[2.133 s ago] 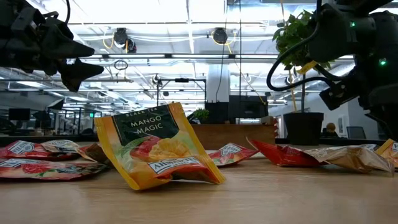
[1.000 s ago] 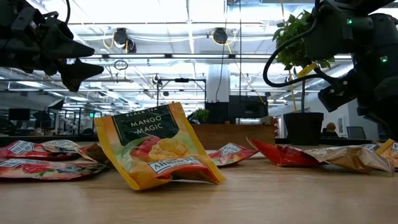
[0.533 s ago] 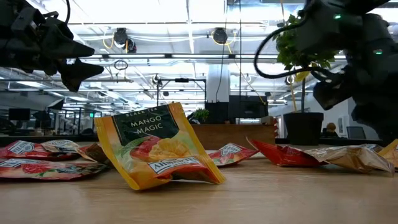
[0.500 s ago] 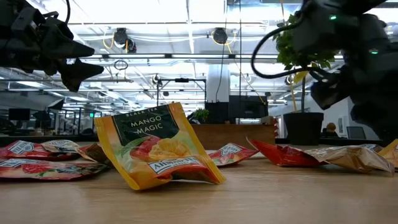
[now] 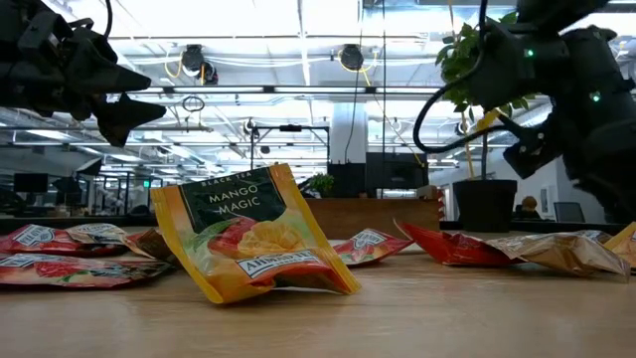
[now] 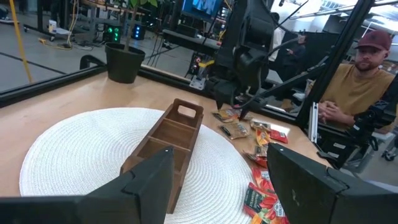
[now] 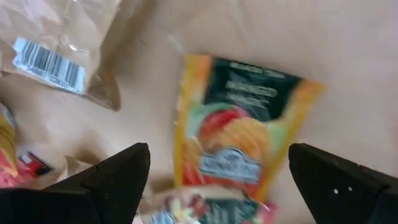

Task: Pick & Place Tea
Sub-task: Put the yellow tea bag into the right section of the wooden organizer

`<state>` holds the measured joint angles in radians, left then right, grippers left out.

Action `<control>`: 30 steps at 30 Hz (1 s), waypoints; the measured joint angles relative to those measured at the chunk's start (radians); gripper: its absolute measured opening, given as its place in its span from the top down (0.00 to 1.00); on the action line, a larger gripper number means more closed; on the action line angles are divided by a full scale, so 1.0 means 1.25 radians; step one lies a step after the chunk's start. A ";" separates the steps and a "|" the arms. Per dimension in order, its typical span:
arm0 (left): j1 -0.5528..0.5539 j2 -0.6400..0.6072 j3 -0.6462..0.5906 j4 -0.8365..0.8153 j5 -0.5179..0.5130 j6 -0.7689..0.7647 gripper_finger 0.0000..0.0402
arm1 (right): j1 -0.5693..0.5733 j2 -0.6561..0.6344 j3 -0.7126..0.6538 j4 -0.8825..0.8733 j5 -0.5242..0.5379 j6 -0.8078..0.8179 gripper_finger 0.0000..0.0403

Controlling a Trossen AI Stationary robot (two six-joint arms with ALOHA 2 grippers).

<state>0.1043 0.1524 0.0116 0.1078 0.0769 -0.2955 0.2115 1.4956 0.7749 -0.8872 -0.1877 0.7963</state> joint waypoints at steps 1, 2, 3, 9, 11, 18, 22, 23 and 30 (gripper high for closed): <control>0.000 0.000 0.000 0.000 0.000 0.000 0.37 | 0.000 0.000 -0.014 0.033 -0.005 0.005 0.10; 0.000 0.000 0.000 0.000 0.000 0.000 0.37 | 0.000 -0.001 -0.026 0.055 -0.017 0.010 0.10; 0.000 0.000 0.000 0.000 0.000 0.000 0.37 | -0.001 -0.003 -0.039 0.060 -0.021 0.024 0.10; 0.000 0.000 0.000 -0.001 0.000 0.000 0.37 | -0.002 -0.002 -0.111 0.060 -0.018 0.088 0.10; 0.000 0.000 0.000 0.001 0.000 0.000 0.37 | -0.002 -0.002 -0.134 0.070 -0.018 0.116 0.11; 0.000 0.000 0.000 0.000 0.000 0.000 0.37 | -0.002 -0.004 -0.160 0.061 -0.039 0.172 0.30; 0.000 0.000 0.000 0.000 0.000 0.000 0.37 | -0.002 -0.003 -0.162 0.061 -0.041 0.186 0.49; 0.000 0.000 0.000 0.000 0.000 0.000 0.37 | -0.002 -0.003 -0.162 0.062 -0.041 0.185 0.55; 0.000 0.000 0.000 0.000 0.000 0.000 0.37 | -0.002 -0.004 -0.163 0.059 -0.034 0.157 0.92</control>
<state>0.1043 0.1524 0.0120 0.1081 0.0769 -0.2955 0.2096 1.4908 0.5711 -0.8134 -0.2301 0.9929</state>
